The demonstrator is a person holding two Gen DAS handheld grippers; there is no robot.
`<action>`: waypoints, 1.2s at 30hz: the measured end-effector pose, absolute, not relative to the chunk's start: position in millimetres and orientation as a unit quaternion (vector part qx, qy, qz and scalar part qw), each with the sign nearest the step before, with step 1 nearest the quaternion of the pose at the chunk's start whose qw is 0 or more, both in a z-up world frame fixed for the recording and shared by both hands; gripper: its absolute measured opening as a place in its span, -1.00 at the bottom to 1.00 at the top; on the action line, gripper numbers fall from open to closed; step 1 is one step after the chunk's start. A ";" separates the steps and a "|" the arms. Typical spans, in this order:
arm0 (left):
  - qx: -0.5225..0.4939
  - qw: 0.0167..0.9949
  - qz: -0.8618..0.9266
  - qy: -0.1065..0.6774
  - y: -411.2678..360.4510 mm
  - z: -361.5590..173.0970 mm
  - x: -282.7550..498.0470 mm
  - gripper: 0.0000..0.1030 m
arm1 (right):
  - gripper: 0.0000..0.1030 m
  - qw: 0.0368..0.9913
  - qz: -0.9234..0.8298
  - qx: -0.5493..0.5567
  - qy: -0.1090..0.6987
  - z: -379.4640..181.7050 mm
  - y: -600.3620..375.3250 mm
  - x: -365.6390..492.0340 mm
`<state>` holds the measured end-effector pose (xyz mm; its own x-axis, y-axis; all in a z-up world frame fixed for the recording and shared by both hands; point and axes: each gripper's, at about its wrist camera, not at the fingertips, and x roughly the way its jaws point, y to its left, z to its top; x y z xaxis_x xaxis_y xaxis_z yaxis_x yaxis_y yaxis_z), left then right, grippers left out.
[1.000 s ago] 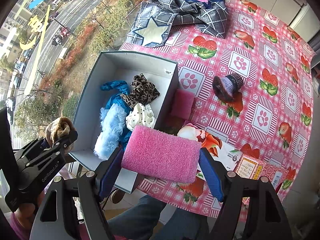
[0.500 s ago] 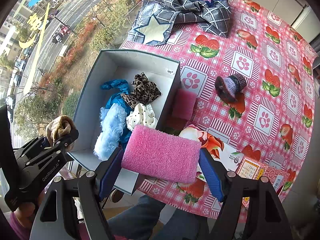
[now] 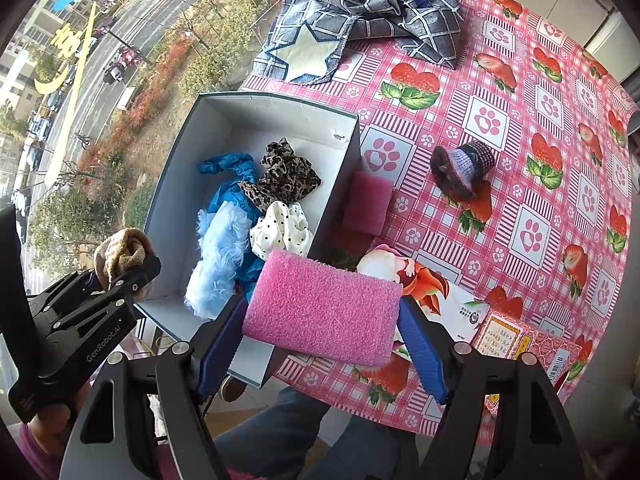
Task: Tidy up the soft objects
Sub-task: 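Hold the sock and sponge above the box with both tools, then lower the pink sponge into the box with the right tool beside the left tool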
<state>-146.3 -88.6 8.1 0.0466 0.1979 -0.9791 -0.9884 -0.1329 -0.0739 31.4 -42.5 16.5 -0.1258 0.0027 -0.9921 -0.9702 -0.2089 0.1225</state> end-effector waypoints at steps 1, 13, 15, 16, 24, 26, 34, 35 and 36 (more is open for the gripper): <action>-0.498 0.525 0.565 0.398 -88.9 7.9 -146.3 -0.25 | 0.48 0.416 0.584 -0.514 0.471 16.2 -42.4 31.3; -0.499 0.524 0.564 0.398 -88.6 7.3 -146.6 -0.25 | 0.48 0.415 0.584 -0.515 0.471 15.7 -42.1 31.8; -0.499 0.524 0.564 0.398 -88.3 7.5 -146.5 -0.25 | 0.48 0.415 0.583 -0.514 0.472 15.8 -41.7 32.7; -0.499 0.524 0.564 0.398 -88.2 7.4 -146.4 -0.25 | 0.48 0.415 0.583 -0.514 0.472 15.8 -41.6 32.9; -0.499 0.523 0.564 0.398 -88.2 7.0 -146.3 -0.25 | 0.48 0.414 0.584 -0.516 0.470 15.0 -40.4 32.0; -0.500 0.522 0.564 0.399 -87.0 6.0 -145.7 -0.25 | 0.48 0.412 0.587 -0.516 0.468 15.4 -38.5 29.3; -0.499 0.521 0.564 0.402 -84.0 3.1 -144.4 -0.25 | 0.48 0.405 0.606 -0.518 0.448 17.9 -25.9 7.8; -0.500 0.520 0.564 0.402 -84.1 3.0 -144.5 -0.25 | 0.48 0.404 0.608 -0.518 0.446 18.2 -24.2 5.0; -0.502 0.520 0.564 0.400 -83.4 2.8 -144.7 -0.25 | 0.48 0.402 0.610 -0.519 0.444 18.2 -22.4 2.3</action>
<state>-144.7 -83.4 2.8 0.0440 0.1842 -0.9819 -0.9879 -0.1386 -0.0702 2.3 -22.4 18.2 -0.1377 0.0294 -0.9900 -0.9515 -0.2816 0.1240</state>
